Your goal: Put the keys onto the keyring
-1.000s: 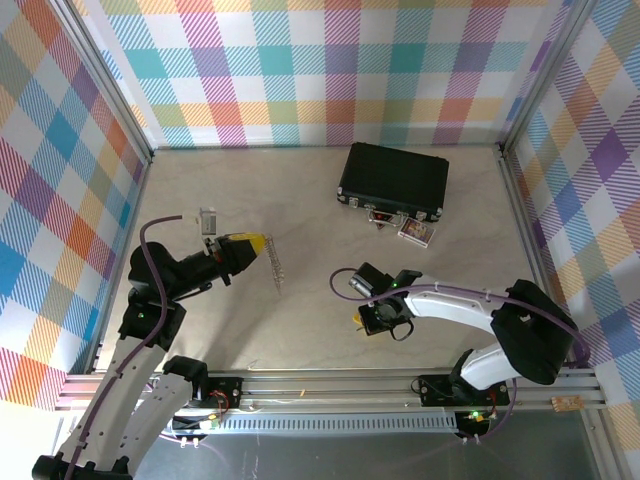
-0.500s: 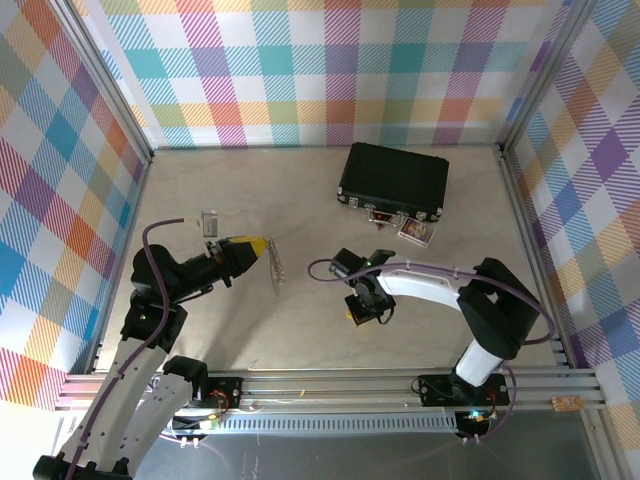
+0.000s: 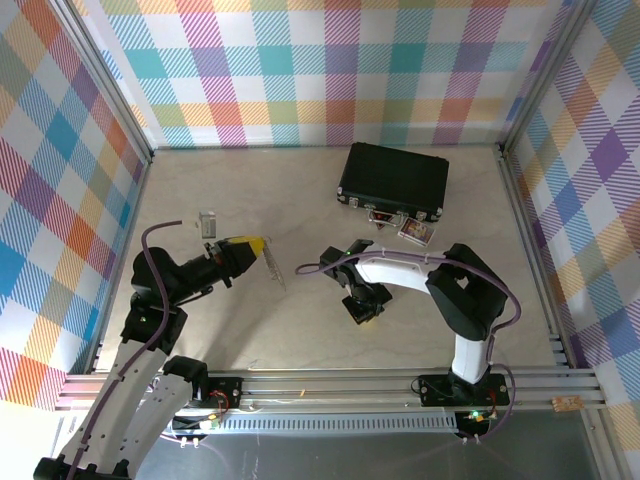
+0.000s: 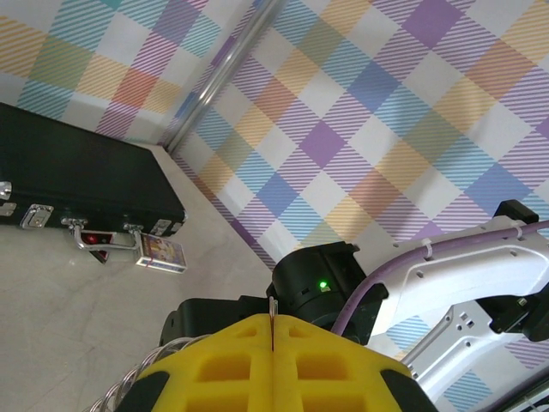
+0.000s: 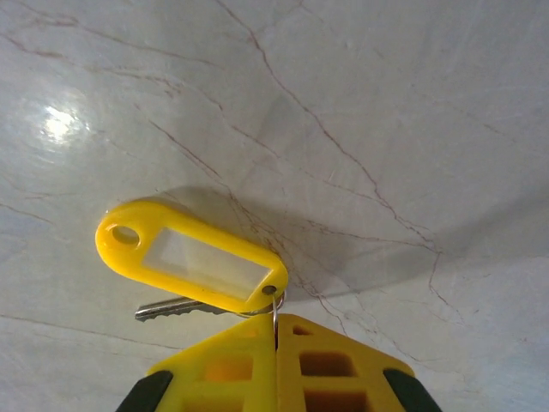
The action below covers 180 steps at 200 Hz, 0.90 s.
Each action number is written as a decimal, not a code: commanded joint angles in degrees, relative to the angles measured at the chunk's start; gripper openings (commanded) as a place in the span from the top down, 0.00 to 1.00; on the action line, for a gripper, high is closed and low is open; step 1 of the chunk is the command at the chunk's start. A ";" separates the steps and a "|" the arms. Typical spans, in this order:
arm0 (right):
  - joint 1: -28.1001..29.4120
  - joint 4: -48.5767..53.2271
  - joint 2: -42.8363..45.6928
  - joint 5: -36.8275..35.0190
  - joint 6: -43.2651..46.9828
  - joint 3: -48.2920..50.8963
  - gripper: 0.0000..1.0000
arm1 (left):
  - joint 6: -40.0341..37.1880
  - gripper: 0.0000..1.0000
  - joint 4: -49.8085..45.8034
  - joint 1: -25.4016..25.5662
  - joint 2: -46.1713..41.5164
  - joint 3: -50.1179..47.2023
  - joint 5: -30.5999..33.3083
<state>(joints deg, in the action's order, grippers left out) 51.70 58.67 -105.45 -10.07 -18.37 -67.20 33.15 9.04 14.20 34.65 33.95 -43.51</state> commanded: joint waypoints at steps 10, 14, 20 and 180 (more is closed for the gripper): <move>-0.29 1.42 0.06 0.70 1.17 -1.23 0.95 | -0.94 1.00 2.17 0.57 -0.77 -0.12 -0.09; -0.33 1.17 0.30 0.79 1.16 -1.19 0.94 | -0.98 1.00 2.21 0.58 -0.75 -0.12 -0.07; -0.29 0.93 0.68 0.84 1.15 -1.09 0.91 | -0.93 1.00 2.21 0.57 -0.80 -0.12 -0.08; -10.73 -32.61 32.96 17.79 -15.34 30.92 0.46 | 0.78 1.00 5.17 0.57 -0.65 -0.28 -2.00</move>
<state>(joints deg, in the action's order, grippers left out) 45.80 36.93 -77.23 0.73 -30.00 -41.36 33.10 9.50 14.20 34.72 33.89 -43.92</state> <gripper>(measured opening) 0.543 0.063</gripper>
